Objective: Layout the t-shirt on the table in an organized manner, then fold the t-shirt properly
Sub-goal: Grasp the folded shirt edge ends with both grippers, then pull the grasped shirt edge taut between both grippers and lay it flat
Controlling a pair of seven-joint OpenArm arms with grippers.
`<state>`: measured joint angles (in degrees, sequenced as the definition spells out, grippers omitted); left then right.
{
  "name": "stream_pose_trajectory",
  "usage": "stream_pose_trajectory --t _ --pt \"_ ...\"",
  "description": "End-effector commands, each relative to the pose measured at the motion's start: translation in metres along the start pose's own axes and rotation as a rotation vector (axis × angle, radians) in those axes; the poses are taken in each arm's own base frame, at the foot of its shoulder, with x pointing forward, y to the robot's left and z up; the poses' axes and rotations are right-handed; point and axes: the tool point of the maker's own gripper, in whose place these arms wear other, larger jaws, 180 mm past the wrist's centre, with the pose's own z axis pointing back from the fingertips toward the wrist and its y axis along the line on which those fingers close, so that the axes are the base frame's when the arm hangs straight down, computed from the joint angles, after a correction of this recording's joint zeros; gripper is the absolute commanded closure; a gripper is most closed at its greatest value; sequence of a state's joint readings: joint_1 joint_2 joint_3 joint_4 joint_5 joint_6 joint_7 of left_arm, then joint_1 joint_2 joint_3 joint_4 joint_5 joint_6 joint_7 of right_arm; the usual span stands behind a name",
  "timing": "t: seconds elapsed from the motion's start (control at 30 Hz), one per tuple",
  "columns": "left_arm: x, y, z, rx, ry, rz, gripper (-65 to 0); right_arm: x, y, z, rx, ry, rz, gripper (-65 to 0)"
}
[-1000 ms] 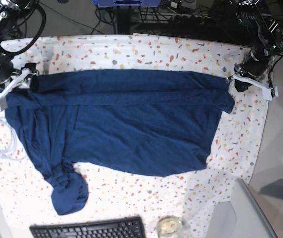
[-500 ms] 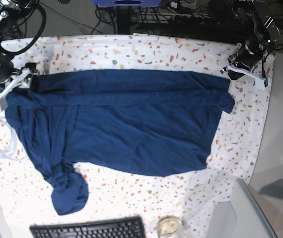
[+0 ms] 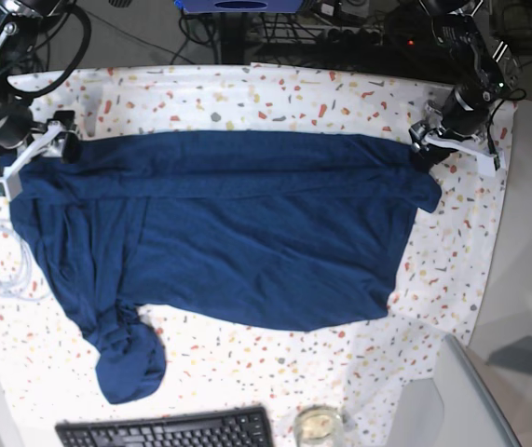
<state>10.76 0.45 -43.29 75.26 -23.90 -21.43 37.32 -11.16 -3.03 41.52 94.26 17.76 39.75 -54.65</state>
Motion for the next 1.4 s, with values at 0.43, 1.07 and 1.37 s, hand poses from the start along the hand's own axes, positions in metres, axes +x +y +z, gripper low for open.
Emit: stream_pose_trajectory --t 0.43,1.07,1.37 --pt "-0.011 0.0 -0.005 0.001 0.025 0.007 -8.9 0.016 -0.05 0.027 -0.117 -0.104 -0.094 -43.8" --pt "-0.007 0.0 -0.004 0.002 0.017 -0.002 0.0 -0.01 -0.084 -0.002 -0.084 -0.102 -0.41 -44.9" --pt "-0.005 0.003 -0.003 0.007 0.016 -0.009 0.0 -0.001 -0.093 -0.012 -0.051 -0.093 -0.431 -44.9"
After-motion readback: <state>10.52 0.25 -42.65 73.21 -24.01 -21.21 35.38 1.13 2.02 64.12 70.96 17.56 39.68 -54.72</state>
